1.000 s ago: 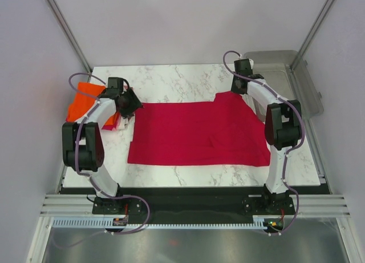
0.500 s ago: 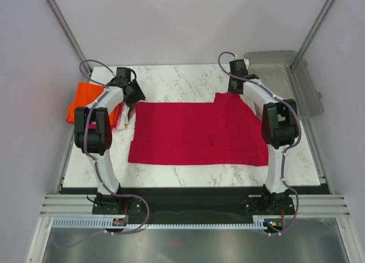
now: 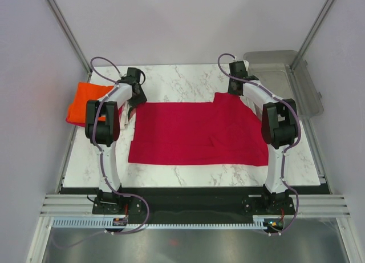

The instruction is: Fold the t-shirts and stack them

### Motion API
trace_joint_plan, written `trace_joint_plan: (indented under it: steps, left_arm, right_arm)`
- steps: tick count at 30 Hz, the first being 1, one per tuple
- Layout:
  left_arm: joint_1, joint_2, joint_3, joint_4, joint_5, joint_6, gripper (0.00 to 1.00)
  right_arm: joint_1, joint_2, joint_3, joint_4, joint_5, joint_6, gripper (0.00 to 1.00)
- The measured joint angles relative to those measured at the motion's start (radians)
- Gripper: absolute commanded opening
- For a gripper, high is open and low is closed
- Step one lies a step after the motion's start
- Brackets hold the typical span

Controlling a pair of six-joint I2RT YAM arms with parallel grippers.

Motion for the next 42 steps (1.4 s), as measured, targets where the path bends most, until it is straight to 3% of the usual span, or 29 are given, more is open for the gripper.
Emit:
trace_joint_plan:
  steps: [6,10,13,16,18,20,23,32,38,42]
  left_arm:
    - [0.001,0.023,0.033,-0.021,-0.028,0.007,0.28]
    - [0.001,0.023,0.035,-0.027,-0.037,0.016,0.03]
    - [0.001,0.023,0.035,-0.029,-0.038,0.019,0.02]
    - [0.0,0.023,0.035,-0.029,-0.038,0.019,0.03]
    - [0.0,0.023,0.035,-0.029,-0.039,0.019,0.09]
    - [-0.002,0.022,0.035,-0.031,-0.039,0.019,0.25]
    - [-0.005,0.021,0.035,-0.035,-0.039,0.021,0.38]
    - [-0.006,0.028,0.081,-0.055,-0.039,0.021,0.4]
    - [-0.006,0.039,0.11,-0.063,-0.035,0.022,0.3]
    - [-0.006,0.052,0.124,-0.068,-0.035,0.022,0.39]
  right_arm:
    - [0.0,0.0,-0.006,0.001,0.0,0.0,0.0]
    - [0.0,-0.003,-0.008,0.001,0.0,0.0,0.0]
    - [0.0,-0.01,-0.013,0.0,0.001,0.0,0.0]
    - [0.0,-0.026,-0.026,0.0,0.001,0.0,0.0]
    - [0.0,-0.037,-0.034,0.0,0.001,0.0,0.0]
    - [0.0,-0.048,-0.04,0.0,0.001,0.0,0.0]
    - [0.0,-0.058,-0.042,0.001,0.003,0.0,0.0]
    - [0.0,-0.062,-0.042,0.001,0.004,0.0,0.0]
    - [0.0,-0.062,-0.042,0.0,0.004,0.0,0.0]
    - [0.0,-0.062,-0.042,0.0,0.004,0.0,0.0]
